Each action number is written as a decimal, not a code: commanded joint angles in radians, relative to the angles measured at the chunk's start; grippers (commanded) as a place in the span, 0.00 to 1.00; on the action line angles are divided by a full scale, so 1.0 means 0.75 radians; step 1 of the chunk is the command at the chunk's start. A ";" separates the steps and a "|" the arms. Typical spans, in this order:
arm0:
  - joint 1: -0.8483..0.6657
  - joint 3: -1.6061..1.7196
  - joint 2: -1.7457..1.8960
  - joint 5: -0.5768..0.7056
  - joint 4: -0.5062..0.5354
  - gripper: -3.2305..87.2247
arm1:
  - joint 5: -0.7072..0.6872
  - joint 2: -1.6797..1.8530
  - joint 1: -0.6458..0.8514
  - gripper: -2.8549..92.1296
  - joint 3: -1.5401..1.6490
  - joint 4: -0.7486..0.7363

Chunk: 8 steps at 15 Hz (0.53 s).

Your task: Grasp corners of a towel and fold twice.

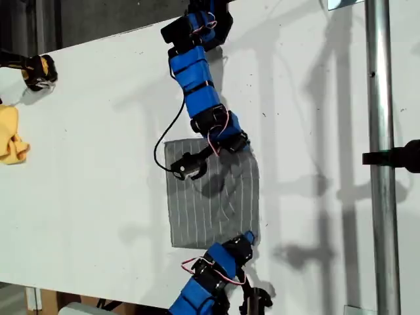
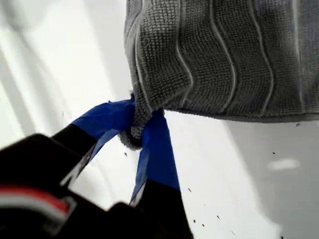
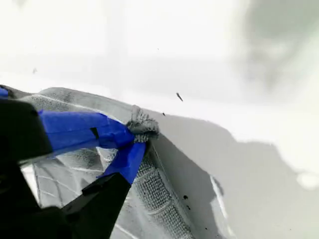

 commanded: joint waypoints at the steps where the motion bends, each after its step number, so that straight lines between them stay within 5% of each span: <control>1: 0.027 -0.057 0.094 0.059 -0.016 0.02 | -0.045 0.131 -0.037 0.03 -0.016 -0.020; 5: -0.065 0.160 0.311 -0.029 0.000 0.02 | -0.037 0.194 0.057 0.03 0.063 -0.063; 8: -0.260 0.278 0.505 0.084 0.051 0.02 | -0.094 0.295 0.207 0.03 0.123 -0.104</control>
